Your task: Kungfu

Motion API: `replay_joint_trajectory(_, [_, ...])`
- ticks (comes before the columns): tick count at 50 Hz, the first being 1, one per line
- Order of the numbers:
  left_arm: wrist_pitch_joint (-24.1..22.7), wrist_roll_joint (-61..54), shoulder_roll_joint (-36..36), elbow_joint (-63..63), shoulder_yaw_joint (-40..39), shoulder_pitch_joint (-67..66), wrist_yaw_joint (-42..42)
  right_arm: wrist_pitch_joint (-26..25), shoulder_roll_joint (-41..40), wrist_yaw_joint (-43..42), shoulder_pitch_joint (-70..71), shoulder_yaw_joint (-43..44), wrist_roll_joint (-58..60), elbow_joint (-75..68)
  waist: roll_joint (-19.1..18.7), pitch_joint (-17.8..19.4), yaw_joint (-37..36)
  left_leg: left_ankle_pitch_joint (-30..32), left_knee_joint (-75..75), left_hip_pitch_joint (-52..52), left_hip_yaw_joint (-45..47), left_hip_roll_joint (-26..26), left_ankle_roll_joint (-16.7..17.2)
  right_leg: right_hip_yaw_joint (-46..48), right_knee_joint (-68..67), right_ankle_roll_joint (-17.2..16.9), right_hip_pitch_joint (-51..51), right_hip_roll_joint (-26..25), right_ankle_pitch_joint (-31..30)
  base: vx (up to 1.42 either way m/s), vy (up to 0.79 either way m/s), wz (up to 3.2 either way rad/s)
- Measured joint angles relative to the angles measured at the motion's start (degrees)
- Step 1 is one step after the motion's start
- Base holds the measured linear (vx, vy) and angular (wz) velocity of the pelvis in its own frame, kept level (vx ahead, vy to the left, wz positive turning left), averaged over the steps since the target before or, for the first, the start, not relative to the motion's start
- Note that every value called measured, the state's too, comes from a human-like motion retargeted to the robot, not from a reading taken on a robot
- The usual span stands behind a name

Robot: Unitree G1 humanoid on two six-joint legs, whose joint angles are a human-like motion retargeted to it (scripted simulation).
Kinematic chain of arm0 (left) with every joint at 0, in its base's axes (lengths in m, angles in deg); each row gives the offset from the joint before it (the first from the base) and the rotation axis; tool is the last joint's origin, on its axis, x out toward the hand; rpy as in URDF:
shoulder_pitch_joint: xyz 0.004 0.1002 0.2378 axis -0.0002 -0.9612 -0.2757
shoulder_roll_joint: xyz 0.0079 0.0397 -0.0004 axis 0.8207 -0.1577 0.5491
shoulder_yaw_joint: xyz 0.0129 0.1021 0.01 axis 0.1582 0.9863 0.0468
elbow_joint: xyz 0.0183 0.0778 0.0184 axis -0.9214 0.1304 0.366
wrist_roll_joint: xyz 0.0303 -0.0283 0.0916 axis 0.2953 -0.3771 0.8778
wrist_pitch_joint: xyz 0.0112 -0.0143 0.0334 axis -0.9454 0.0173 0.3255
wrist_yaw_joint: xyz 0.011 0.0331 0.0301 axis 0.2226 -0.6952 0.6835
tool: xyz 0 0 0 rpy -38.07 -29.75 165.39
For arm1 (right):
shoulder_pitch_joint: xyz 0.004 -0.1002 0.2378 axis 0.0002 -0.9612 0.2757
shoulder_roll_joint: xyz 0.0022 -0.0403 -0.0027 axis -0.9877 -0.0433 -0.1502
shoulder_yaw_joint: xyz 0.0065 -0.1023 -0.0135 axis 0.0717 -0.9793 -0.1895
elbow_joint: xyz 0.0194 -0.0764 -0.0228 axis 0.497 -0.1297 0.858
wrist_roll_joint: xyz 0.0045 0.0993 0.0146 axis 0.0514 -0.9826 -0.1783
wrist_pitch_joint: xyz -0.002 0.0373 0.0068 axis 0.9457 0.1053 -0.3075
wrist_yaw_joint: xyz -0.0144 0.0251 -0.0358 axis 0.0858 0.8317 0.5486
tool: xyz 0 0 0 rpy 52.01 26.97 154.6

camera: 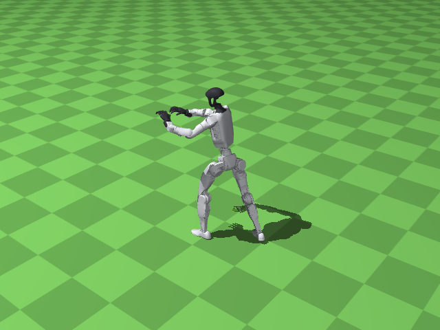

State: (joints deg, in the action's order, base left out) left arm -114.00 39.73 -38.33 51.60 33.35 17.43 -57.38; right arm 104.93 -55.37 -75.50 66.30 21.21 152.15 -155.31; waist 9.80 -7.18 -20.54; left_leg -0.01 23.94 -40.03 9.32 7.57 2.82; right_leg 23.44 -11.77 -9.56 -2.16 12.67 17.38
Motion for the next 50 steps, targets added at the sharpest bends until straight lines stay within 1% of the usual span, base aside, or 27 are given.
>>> replay_joint_trajectory(4, [-1.3,3.5,-3.7,-1.5,7.4,4.5,-3.3,2.9,-3.7,-1.6,-0.8,-3.6,1.8,7.5,-0.9,0.1,2.3,-1.8,0.3,1.8,4.9,2.4,-0.9,-2.8,-0.1,0.4,-2.0,1.4,-0.8,-0.06,0.04,-1.24])
replay_joint_trajectory(7, [-1.6,5.6,-4.6,-1.0,10.7,5.6,-5.8,4.4,-5.1,-2.8,-0.6,-6.9,2.3,12.7,-1.7,0.3,4.1,-3.0,-0.1,3.9,9.5,4.0,-1.4,-6.1,-0.6,0.6,-4.3,2.8,-1.3,-0.09,0.08,-1.44])
replay_joint_trajectory(10, [-2.7,3.7,-3.3,-1.8,11.6,4.6,-9.4,4.3,-6.8,-0.2,-1.2,-7.7,2.9,16.0,-2.4,0.8,5.3,-3.8,-1.4,6.9,15.3,5.6,-1.7,-9.6,-0.9,1.0,-7.3,4.5,-2.1,-0.13,0.07,-1.66])
replay_joint_trajectory(13, [-3.3,-0.3,-1.3,-4.5,10.1,1.9,-11.3,4.8,-7.7,2.0,-2.2,-7.8,1.6,17.6,-2.7,1.1,6.1,-3.9,-3.6,10.7,21.7,6.4,-1.6,-13.1,-0.4,1.6,-10.2,6.0,-3.8,-0.13,0.02,-1.76])
replay_joint_trajectory(15, [-4.1,-3.5,0.1,-6.6,9.5,0.1,-11.5,5.4,-8.1,4.1,-2.5,-8.3,-0.5,18.6,-2.8,1.2,5.7,-3.7,-5.1,13.0,26.4,7.4,-1.3,-10.3,-0.5,2.7,-12.2,8.3,-5.1,-0.16,-0.05,-2.07])
replay_joint_trajectory(17, [-4.6,-6.3,1.1,-8.8,9.1,-1.5,-12.5,5.2,-8.5,6.0,-2.8,-8.5,-3.3,19.9,-3.7,0.9,5.6,-3.1,-6.4,14.5,29.4,8.8,-0.9,-2.9,-1.6,5.3,-13.4,11.2,-5.1,-0.19,-0.15,-1.9])
replay_joint_trajectory(18, [-4.4,-7.4,1.3,-9.7,8.7,-2.3,-13.2,4.9,-8.5,6.5,-3.1,-8.5,-4.5,20.8,-4.2,0.8,5.9,-2.8,-6.9,15.1,30.4,9.2,-0.7,-0.1,-2.0,5.6,-13.8,12.4,-4.8,-0.19,-0.18,-1.63])
replay_joint_trajectory(20, [-4.0,-9.1,1.5,-11.6,8.1,-3.8,-14.8,4.5,-8.6,7.1,-3.7,-8.8,-6.2,22.6,-4.8,0.6,6.5,-2.0,-7.9,16.5,32.7,9.9,-0.1,2.6,-2.7,5.2,-15.0,14.2,-5.1,-0.22,-0.29,-1.44])
replay_joint_trajectory(23, [-3.1,-10.5,1.9,-14.2,7.8,-6.0,-16.3,3.7,-8.0,7.3,-4.9,-9.6,-7.0,24.8,-5.9,0.4,8.6,-0.3,-9.9,19.1,35.8,10.3,0.8,1.7,-5.9,3.4,-18.3,15.6,-5.6,-0.22,-0.35,-1.05])
replay_joint_trajectory(27, [-2.3,-11.8,1.4,-16.2,7.8,-9.4,-17.2,3.4,-7.4,7.9,-7.0,-10.8,-7.4,26.2,-7.6,-0.3,13.5,2.4,-12.4,21.3,37.5,10.7,1.9,-4.1,-12.0,1.7,-23.7,14.7,-6.8,-0.23,-0.41,-0.58])
replay_joint_trajectory(30, [-2.3,-12.6,0.4,-17.5,8.4,-12.2,-17.3,3.5,-6.9,8.4,-9.2,-12.0,-8.7,27.0,-9.1,-0.7,16.8,4.5,-13.6,22.6,38.1,12.1,3.1,-7.8,-17.0,0.8,-27.6,13.2,-4.2,-0.31,-0.63,-0.62])
replay_joint_trajectory(32, [-2.7,-13.0,-1.1,-18.4,8.8,-14.4,-17.3,3.4,-6.3,8.6,-11.6,-12.6,-10.0,27.7,-9.3,-1.1,18.0,5.8,-14.6,23.7,38.8,12.4,4.0,-9.5,-20.6,1.1,-30.6,12.6,-2.1,-0.25,-0.54,-0.9])
replay_joint_trajectory(35, [-3.1,-13.2,-5.5,-18.6,10.2,-17.9,-16.6,4.7,-5.4,8.1,-16.9,-13.0,-12.2,29.5,-9.2,-1.9,19.6,8.0,-16.3,25.2,38.9,11.9,5.0,-13.3,-25.2,2.3,-35.4,10.8,0.5,-0.22,-0.53,-1.09])
replay_joint_trajectory(38, [-3.7,-10.3,-12.9,-15.7,12.6,-20.8,-15.8,6.8,-4.0,6.4,-24.0,-12.6,-12.7,30.5,-10.2,-2.3,22.2,9.5,-17.5,26.0,37.3,11.8,4.9,-16.4,-28.5,4.1,-39.7,8.1,2.1,-0.23,-0.46,-0.97])
replay_joint_trajectory(40, [-4.1,-6.1,-18.8,-11.7,13.5,-22.8,-15.3,8.7,-3.1,3.6,-29.5,-12.2,-11.1,30.1,-11.4,-2.9,25.3,10.3,-17.7,25.5,33.9,12.1,5.1,-17.6,-30.4,4.8,-42.2,6.8,3.1,-0.23,-0.45,-0.68])
replay_joint_trajectory(43, [-6.7,1.1,-29.4,-0.2,12.4,-24.5,-15.1,13.1,-2.6,-2.7,-37.4,-10.9,-6.4,27.4,-13.8,-3.4,30.8,10.5,-18.6,24.8,29.3,13.0,6.6,-18.6,-32.9,6.1,-46.1,4.4,4.0,-0.22,-0.29,-0.65])
replay_joint_trajectory(45, [-8.1,6.7,-37.2,10.3,11.3,-23.9,-13.5,17.0,-1.8,-7.1,-41.6,-9.7,-2.7,24.5,-15.7,-2.8,34.3,9.9,-19.8,24.9,28.9,13.7,7.6,-19.0,-34.2,7.0,-48.5,2.9,4.4,-0.28,-0.24,-0.72])
replay_joint_trajectory(46, [-8.0,9.0,-40.0,14.8,11.4,-23.2,-11.8,18.0,-1.1,-9.1,-43.0,-9.5,-1.1,22.9,-16.7,-1.9,36.0,9.4,-20.4,25.0,29.4,14.2,8.0,-19.2,-34.6,7.4,-49.4,2.0,4.6,-0.33,-0.15,-0.76])
replay_joint_trajectory(47, [-7.6,11.1,-42.7,19.2,11.5,-22.6,-10.0,19.0,-0.4,-10.8,-44.2,-9.2,0.4,21.4,-17.6,-0.8,37.6,8.9,-20.9,25.3,30.0,14.6,8.6,-19.4,-34.9,7.9,-50.2,1.1,4.8,-0.34,0.0,-0.8])
replay_joint_trajectory(50, [-5.4,15.4,-49.1,29.0,12.5,-20.9,-4.9,21.6,1.9,-13.7,-47.8,-7.8,3.2,18.0,-20.4,2.7,41.8,8.8,-22.6,26.6,34.1,16.1,11.7,-20.1,-35.8,9.0,-52.3,-1.6,5.4,-0.28,0.03,-0.72])
